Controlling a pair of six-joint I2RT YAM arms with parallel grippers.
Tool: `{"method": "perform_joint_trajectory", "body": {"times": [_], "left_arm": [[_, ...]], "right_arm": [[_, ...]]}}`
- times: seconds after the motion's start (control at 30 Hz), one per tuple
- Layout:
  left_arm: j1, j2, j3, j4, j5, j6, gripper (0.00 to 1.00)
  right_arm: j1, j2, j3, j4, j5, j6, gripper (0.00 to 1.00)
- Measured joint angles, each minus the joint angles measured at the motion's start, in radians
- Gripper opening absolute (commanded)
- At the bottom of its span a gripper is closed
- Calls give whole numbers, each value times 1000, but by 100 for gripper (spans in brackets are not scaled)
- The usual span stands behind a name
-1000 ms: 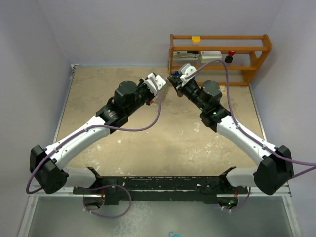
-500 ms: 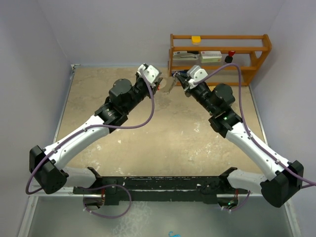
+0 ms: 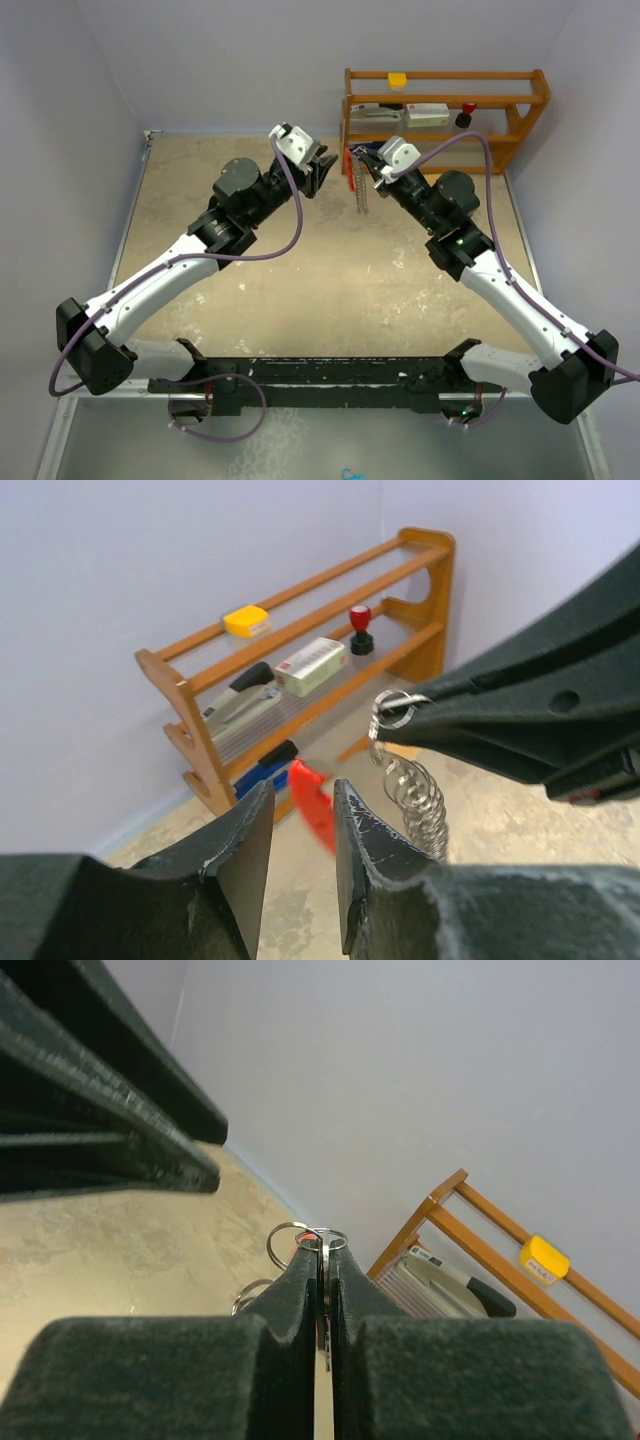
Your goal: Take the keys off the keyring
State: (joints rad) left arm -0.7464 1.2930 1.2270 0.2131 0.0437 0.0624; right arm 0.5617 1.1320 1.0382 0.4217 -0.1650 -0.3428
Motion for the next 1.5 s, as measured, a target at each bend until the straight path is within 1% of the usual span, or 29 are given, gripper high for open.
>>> {"method": "perform_joint_trajectory", "body": {"times": [0.2,0.33,0.4,0.57,0.77,0.87,0.97,1.17,1.37,1.5], "left_arm": [[0,-7,-7,75,-114,4,18],[0,-11,-25,131,-148,9,16],[0,-11,-29,140,-149,10,17],[0,-10,-32,153,-124,12,23],[0,-10,-32,159,-92,30,25],[0,-6,-32,156,-72,35,25],[0,-2,-32,150,-67,36,25],[0,-3,-42,139,-95,40,24],[0,-16,-64,97,-132,65,24],[0,-45,-64,51,-139,88,24]], "right_arm": [[0,-3,0,-14,-18,-17,0],[0,-11,0,-14,-30,-18,0],[0,-15,0,-15,-37,-19,0],[0,-18,0,-14,-49,-22,0],[0,-19,-1,-15,-102,-35,0],[0,-20,0,-35,-154,-59,0],[0,-7,46,-139,-226,-114,0],[0,107,338,-463,-325,-254,0],[0,174,529,-753,-357,-385,0],[0,212,607,-914,-350,-457,0]]}}
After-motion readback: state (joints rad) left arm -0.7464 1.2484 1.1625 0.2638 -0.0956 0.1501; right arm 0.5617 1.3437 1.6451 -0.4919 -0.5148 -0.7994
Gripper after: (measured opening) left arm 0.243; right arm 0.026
